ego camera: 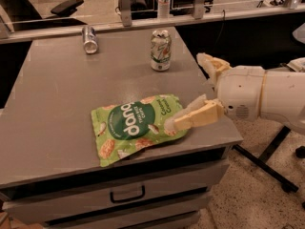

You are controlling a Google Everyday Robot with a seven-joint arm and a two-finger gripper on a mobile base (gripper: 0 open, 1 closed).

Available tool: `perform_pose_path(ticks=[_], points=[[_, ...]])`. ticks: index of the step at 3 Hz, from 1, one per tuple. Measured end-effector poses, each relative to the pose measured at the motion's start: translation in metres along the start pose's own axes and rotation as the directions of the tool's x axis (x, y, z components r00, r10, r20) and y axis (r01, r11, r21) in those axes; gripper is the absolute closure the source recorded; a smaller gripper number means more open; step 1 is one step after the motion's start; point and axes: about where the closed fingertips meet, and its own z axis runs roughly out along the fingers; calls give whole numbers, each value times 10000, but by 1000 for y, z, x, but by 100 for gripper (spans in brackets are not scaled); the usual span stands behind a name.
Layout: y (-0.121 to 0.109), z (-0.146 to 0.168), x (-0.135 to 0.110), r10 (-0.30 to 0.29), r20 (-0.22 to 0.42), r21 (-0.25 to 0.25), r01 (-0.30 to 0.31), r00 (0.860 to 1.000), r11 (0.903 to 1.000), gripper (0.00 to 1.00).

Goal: Move redbull can near 7up can

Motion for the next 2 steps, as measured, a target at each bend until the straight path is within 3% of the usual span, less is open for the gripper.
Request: perform_pose_path(ticks=[1,2], points=[[4,9,0,233,197,-97,-231,9995,9997,0],[20,47,3,768,765,-20,-769,9941,9970,0]])
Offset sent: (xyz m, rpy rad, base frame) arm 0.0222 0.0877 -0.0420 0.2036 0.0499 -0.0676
